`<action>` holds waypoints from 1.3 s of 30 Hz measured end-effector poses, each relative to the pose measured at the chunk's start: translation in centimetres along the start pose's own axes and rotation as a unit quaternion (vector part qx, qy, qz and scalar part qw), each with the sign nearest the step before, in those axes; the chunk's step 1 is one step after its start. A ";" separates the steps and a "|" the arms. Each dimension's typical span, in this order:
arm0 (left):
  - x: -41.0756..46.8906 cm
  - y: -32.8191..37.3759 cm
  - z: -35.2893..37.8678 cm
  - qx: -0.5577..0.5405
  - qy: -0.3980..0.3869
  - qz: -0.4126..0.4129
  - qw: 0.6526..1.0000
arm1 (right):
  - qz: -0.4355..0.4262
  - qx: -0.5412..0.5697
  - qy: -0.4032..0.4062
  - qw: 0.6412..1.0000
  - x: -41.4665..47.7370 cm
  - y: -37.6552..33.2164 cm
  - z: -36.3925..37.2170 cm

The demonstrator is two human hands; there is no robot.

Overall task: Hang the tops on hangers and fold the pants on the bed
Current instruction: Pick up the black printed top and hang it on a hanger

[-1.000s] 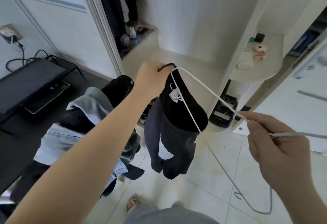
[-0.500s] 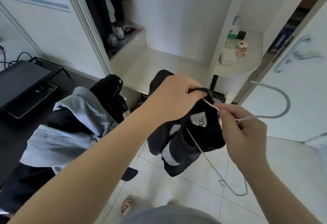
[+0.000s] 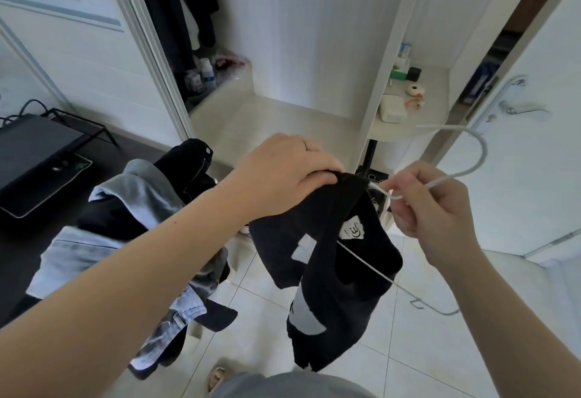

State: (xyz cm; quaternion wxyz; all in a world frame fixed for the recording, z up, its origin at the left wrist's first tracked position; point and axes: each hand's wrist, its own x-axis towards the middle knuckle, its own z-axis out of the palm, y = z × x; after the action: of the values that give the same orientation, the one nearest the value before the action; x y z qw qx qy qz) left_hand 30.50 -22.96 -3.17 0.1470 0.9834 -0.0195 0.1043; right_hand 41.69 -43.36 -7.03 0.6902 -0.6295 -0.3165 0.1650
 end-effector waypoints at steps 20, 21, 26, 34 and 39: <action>-0.1 0.5 -0.8 -0.063 0.159 -0.172 0.970 | -0.036 -0.260 -0.051 0.964 1.9 1.7 3.8; -0.1 0.6 -1.0 -0.070 0.172 -0.170 0.968 | -0.002 -0.252 -0.084 0.964 2.0 1.9 4.5; 0.0 0.1 -1.9 -0.080 0.223 -0.186 0.954 | -0.053 -0.253 -0.018 0.966 2.7 2.7 6.5; -1.8 -1.9 -3.1 -0.086 0.259 -0.199 0.941 | 0.041 -0.474 -0.189 0.859 3.3 8.2 3.9; -2.8 -3.3 -3.6 -0.080 0.225 -0.216 0.947 | 0.038 -0.600 -0.166 0.782 4.5 9.8 0.7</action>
State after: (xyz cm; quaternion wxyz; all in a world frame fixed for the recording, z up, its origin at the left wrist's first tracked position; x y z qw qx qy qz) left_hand 27.27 -18.73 -1.39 0.2445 0.8999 0.2188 0.2871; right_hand 46.31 -38.50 -15.51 0.1033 -0.8907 -0.4371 0.0697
